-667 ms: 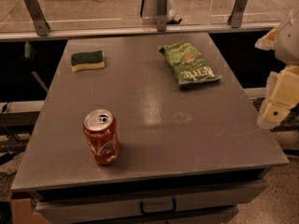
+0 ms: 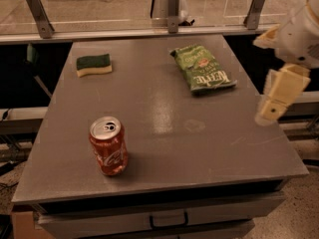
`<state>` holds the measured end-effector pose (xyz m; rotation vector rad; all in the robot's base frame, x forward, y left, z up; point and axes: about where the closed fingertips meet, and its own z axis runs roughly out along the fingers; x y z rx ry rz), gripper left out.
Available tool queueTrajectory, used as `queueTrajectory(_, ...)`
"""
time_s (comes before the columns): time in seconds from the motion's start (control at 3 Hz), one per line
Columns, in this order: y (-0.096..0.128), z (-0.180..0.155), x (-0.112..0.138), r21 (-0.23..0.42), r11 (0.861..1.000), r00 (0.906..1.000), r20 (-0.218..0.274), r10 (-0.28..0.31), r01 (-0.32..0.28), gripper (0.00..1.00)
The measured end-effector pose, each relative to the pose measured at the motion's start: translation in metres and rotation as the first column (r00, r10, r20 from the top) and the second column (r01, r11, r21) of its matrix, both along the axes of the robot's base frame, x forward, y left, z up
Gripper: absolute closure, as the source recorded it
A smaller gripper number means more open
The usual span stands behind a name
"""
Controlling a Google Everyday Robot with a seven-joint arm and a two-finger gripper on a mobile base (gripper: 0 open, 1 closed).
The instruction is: Move sponge near green jalapeno chip bag
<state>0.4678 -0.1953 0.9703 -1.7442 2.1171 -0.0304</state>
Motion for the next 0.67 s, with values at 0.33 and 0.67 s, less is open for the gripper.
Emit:
queueTrajectory(0.33, 0.047, -0.007, 0.045, 0.081, 0.990, 0.9924, 0.045, 0.114, -0.118, 0.00)
queueTrajectory(0.67, 0.112, 0.002, 0.076, 0.149, 0.963, 0.9720, 0.098, 0.214, -0.227, 0.00)
